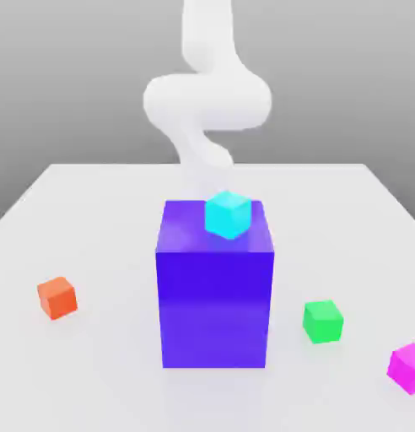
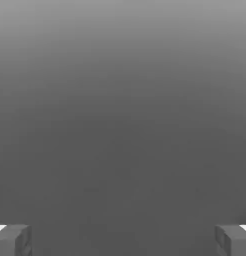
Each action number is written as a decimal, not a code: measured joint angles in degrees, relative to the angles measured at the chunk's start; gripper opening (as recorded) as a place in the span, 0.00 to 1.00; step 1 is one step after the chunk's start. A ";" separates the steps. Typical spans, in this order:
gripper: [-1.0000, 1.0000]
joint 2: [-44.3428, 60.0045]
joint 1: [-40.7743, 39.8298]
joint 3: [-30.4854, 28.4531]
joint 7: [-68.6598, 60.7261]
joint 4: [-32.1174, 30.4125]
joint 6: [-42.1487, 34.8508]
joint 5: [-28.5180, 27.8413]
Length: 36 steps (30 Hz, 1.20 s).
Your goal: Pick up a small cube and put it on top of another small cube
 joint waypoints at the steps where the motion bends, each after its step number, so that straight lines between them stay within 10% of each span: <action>1: 0.50 2.26 1.23 0.13 -2.51 -0.12 0.76 -0.37; 32: 0.50 67.01 24.83 8.52 -65.20 -1.49 25.88 -10.07; 33: 0.00 68.47 25.26 8.00 -64.88 -1.18 27.00 -10.56; 36: 0.00 68.47 25.26 8.00 -64.88 -1.18 26.95 -10.56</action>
